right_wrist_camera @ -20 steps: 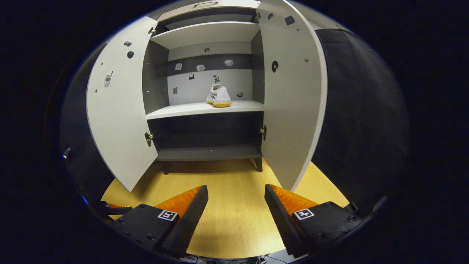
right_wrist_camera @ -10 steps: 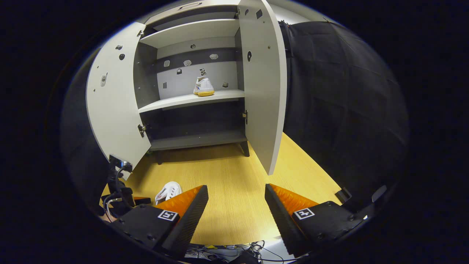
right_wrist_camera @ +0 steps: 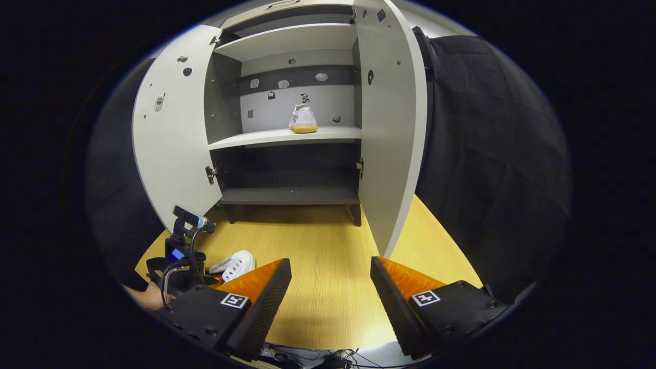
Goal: Grab one shoe with the right hand and put it into the shoe cabinet, grab the other shoe with the left hand and put it into the shoe cabinet; then close the right door with the right hand and the left door with the left hand.
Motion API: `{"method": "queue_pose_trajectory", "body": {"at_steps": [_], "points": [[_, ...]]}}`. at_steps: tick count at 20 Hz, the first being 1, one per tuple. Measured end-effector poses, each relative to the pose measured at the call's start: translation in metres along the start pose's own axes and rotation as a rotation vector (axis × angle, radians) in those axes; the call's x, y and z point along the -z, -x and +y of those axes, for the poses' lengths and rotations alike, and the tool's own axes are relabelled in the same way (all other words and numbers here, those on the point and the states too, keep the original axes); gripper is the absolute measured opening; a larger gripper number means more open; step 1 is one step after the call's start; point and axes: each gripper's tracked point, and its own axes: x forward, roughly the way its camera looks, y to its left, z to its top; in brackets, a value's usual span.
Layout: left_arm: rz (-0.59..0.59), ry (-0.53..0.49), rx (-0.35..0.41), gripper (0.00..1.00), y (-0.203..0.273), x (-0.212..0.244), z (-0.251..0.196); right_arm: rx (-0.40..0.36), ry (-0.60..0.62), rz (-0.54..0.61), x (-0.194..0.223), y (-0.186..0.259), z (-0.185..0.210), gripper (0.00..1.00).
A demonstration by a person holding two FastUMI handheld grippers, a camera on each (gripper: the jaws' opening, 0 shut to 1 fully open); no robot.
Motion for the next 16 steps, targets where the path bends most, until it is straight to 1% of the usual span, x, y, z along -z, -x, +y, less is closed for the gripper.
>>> {"method": "queue_pose_trajectory", "body": {"at_steps": [2, 3, 5, 7, 9, 10, 14, 16], "points": [[0.016, 0.092, 0.023, 0.07, -0.001, 0.001, 0.001, -0.037, 0.006, 0.022, 0.008, -0.006, 0.005, 0.99], [0.027, 0.115, 0.035, 0.06, 0.000, 0.002, 0.000, -0.047, 0.016, 0.027, 0.010, -0.009, 0.006, 0.99], [0.026, 0.108, 0.049, 0.06, 0.000, 0.001, -0.001, -0.069, 0.030, 0.024, 0.008, -0.011, 0.008, 0.99], [0.004, 0.087, 0.033, 0.05, 0.005, -0.007, 0.001, -0.089, 0.038, 0.013, 0.002, -0.013, 0.012, 0.99], [-0.047, 0.080, 0.002, 0.05, 0.022, -0.022, 0.002, -0.097, 0.050, -0.010, -0.005, -0.014, 0.012, 0.99], [-0.066, 0.088, -0.001, 0.05, 0.032, -0.031, 0.001, -0.098, 0.055, -0.022, -0.007, -0.014, 0.012, 0.99], [-0.146, 0.173, 0.040, 0.05, 0.074, -0.080, -0.002, -0.103, 0.072, -0.025, 0.001, -0.014, 0.009, 0.99], [-0.195, 0.180, 0.047, 0.05, 0.094, -0.112, 0.001, -0.113, 0.067, -0.026, 0.000, -0.013, 0.010, 0.99]]}}
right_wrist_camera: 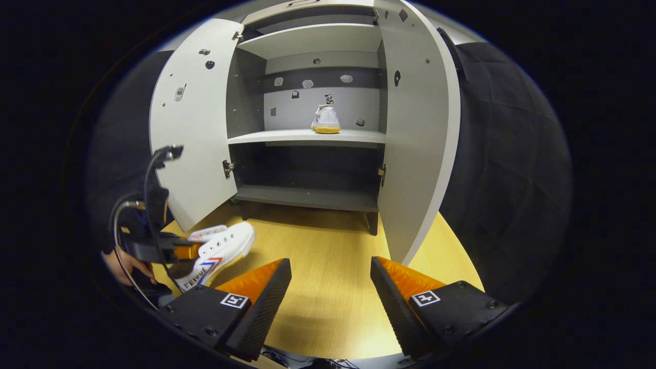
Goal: Grab one shoe with the right hand and put it into the shoe cabinet, grab the other shoe with the left hand and put it into the shoe cabinet; then close the right door with the right hand and the left door with the left hand.
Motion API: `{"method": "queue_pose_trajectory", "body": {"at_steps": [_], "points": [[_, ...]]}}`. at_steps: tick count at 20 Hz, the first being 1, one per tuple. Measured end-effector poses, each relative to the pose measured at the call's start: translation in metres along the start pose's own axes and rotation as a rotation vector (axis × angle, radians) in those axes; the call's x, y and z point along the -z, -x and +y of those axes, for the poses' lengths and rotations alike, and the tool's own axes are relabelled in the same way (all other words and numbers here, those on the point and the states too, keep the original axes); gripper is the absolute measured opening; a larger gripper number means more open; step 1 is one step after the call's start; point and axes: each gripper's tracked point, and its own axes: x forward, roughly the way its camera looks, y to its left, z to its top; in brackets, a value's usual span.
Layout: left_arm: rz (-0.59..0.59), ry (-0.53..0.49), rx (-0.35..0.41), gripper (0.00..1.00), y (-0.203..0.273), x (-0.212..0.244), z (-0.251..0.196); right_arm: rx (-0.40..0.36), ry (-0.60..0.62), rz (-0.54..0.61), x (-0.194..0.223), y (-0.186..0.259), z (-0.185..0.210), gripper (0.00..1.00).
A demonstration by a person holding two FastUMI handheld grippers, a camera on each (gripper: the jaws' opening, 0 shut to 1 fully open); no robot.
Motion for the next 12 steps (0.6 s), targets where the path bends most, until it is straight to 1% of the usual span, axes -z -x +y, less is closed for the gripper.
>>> {"method": "queue_pose_trajectory", "body": {"at_steps": [4, 6, 8, 12], "points": [[-0.080, -0.019, 0.048, 0.05, 0.025, -0.072, -0.013, -0.008, 0.023, -0.018, -0.006, 0.004, -0.003, 0.99], [-0.136, -0.036, 0.044, 0.05, 0.036, -0.108, -0.016, -0.026, 0.028, -0.032, -0.011, 0.008, 0.000, 0.99], [-0.165, -0.040, 0.037, 0.05, 0.040, -0.144, -0.019, -0.026, 0.039, -0.047, -0.013, 0.008, -0.004, 0.99], [-0.225, -0.046, 0.055, 0.05, 0.037, -0.219, -0.026, -0.030, 0.029, -0.068, -0.020, 0.009, -0.008, 0.99]]}}
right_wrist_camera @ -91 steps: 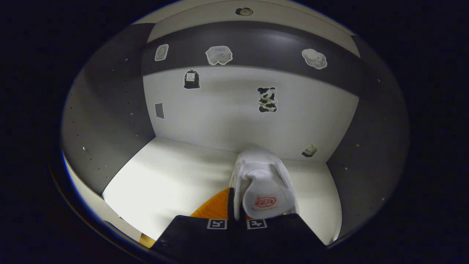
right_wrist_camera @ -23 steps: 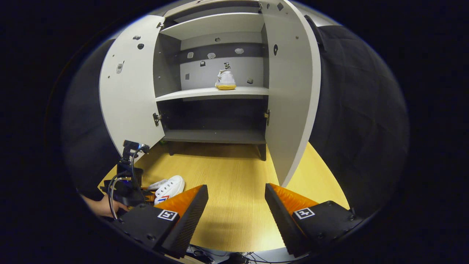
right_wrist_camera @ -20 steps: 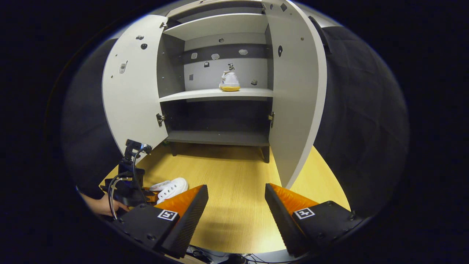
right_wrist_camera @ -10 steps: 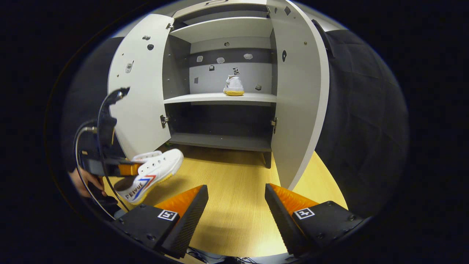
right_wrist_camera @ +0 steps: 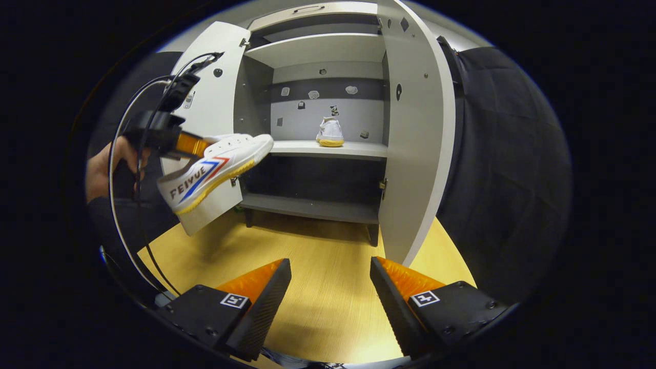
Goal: Grab one shoe with the right hand and put it into the shoe cabinet, grab the other shoe with the left hand and put it into the shoe cabinet; then close the right door with the right hand and the left door with the left hand.
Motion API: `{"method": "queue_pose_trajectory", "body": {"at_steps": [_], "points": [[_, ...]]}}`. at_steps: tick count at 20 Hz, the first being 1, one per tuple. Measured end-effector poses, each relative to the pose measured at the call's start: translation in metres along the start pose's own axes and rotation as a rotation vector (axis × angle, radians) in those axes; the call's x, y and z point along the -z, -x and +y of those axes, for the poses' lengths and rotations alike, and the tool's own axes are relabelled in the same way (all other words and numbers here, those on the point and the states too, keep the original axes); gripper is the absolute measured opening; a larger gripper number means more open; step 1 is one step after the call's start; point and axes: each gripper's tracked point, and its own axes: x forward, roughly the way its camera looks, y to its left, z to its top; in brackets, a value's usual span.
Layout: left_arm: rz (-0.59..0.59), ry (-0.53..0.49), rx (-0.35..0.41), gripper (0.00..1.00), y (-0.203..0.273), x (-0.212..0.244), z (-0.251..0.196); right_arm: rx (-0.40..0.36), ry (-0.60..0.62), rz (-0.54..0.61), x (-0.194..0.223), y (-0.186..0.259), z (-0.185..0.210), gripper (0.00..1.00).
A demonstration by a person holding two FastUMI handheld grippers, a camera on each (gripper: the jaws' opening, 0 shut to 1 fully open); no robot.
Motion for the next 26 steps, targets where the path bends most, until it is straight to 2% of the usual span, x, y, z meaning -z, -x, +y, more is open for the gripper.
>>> {"method": "queue_pose_trajectory", "body": {"at_steps": [7, 8, 10, 14, 18, 22, 26], "points": [[-0.080, -0.047, -0.045, 0.05, -0.058, -0.085, 0.016, 0.006, -0.034, -0.006, -0.004, 0.006, -0.016, 0.98], [-0.086, -0.042, -0.043, 0.05, -0.079, -0.102, 0.018, 0.003, -0.040, -0.008, -0.005, 0.007, -0.017, 0.98], [-0.065, -0.052, -0.035, 0.05, -0.111, -0.123, 0.021, -0.004, -0.036, -0.012, -0.007, 0.009, -0.019, 0.99], [-0.019, -0.116, -0.076, 0.05, -0.171, -0.152, 0.036, 0.007, -0.016, -0.029, -0.015, 0.011, -0.025, 0.99], [0.065, -0.042, -0.075, 0.05, -0.226, -0.155, 0.055, 0.042, -0.005, -0.071, -0.030, 0.016, -0.039, 0.99], [0.183, 0.024, -0.093, 0.05, -0.258, -0.126, 0.068, 0.076, 0.017, -0.130, -0.049, 0.021, -0.052, 0.98], [0.258, 0.015, -0.143, 0.05, -0.274, -0.114, 0.078, 0.129, -0.004, -0.146, -0.052, 0.024, -0.065, 0.98]]}}
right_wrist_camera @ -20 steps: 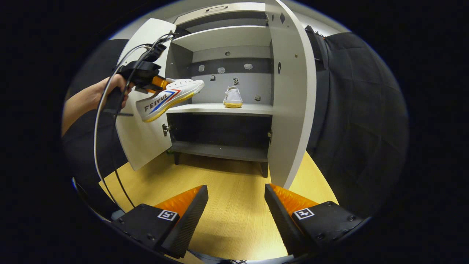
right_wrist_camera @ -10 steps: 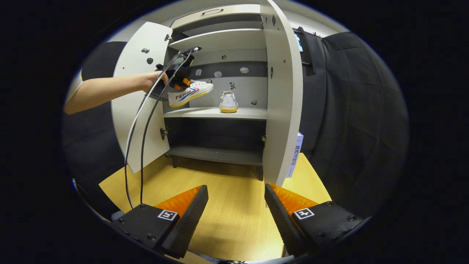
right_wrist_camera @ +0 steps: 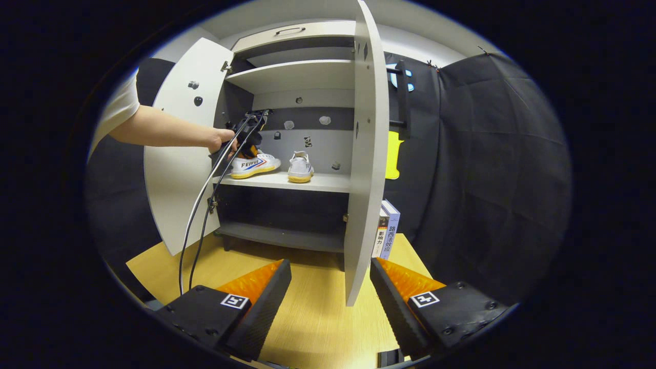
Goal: Grab one shoe with the right hand and put it into the shoe cabinet, grab the other shoe with the left hand and put it into the shoe cabinet; then close the right door with the right hand and the left door with the left hand.
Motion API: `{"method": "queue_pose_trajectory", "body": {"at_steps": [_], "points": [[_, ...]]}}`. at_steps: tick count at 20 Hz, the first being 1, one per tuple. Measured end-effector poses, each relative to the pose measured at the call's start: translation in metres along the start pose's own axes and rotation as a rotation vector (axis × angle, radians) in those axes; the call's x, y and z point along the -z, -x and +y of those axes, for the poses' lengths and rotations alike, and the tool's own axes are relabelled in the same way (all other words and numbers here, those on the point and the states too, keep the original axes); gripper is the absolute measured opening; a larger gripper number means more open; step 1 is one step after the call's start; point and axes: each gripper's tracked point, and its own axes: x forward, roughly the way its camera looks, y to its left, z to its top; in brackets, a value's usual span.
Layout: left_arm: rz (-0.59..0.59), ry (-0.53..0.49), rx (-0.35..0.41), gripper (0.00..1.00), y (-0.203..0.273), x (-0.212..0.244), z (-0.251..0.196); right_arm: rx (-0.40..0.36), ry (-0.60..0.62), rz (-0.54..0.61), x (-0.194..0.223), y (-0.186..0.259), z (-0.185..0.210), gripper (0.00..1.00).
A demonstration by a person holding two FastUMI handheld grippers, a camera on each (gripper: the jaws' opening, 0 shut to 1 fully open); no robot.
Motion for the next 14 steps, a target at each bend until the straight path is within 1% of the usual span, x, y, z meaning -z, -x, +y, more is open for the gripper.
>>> {"method": "queue_pose_trajectory", "body": {"at_steps": [3, 6, 7, 8, 9, 11, 12, 13, 14], "points": [[0.024, -0.057, -0.011, 0.05, -0.003, -0.001, -0.002, 0.026, -0.023, 0.011, 0.003, 0.000, -0.007, 0.98], [0.017, -0.077, -0.030, 0.16, 0.006, -0.004, -0.003, 0.048, -0.007, -0.018, -0.008, 0.003, -0.010, 0.98], [-0.001, -0.083, -0.022, 0.13, 0.013, -0.006, -0.005, 0.049, -0.005, -0.035, -0.013, 0.006, -0.009, 0.98], [-0.021, -0.097, -0.019, 0.25, 0.022, -0.007, -0.005, 0.046, -0.003, -0.049, -0.018, 0.007, -0.007, 0.98], [-0.052, -0.113, -0.023, 0.29, 0.032, -0.009, -0.003, 0.042, -0.002, -0.061, -0.023, 0.009, -0.005, 0.98], [-0.114, -0.152, -0.035, 0.63, 0.057, -0.009, -0.001, 0.034, -0.001, -0.073, -0.028, 0.013, -0.001, 0.98], [-0.137, -0.165, -0.023, 0.80, 0.071, -0.007, -0.005, 0.029, 0.000, -0.072, -0.029, 0.015, 0.002, 0.98], [-0.158, -0.172, -0.005, 0.86, 0.086, -0.003, -0.010, 0.024, -0.002, -0.075, -0.032, 0.016, 0.004, 0.98], [-0.185, -0.173, 0.013, 0.94, 0.103, -0.001, -0.016, 0.018, -0.006, -0.084, -0.037, 0.018, 0.007, 0.98]]}}
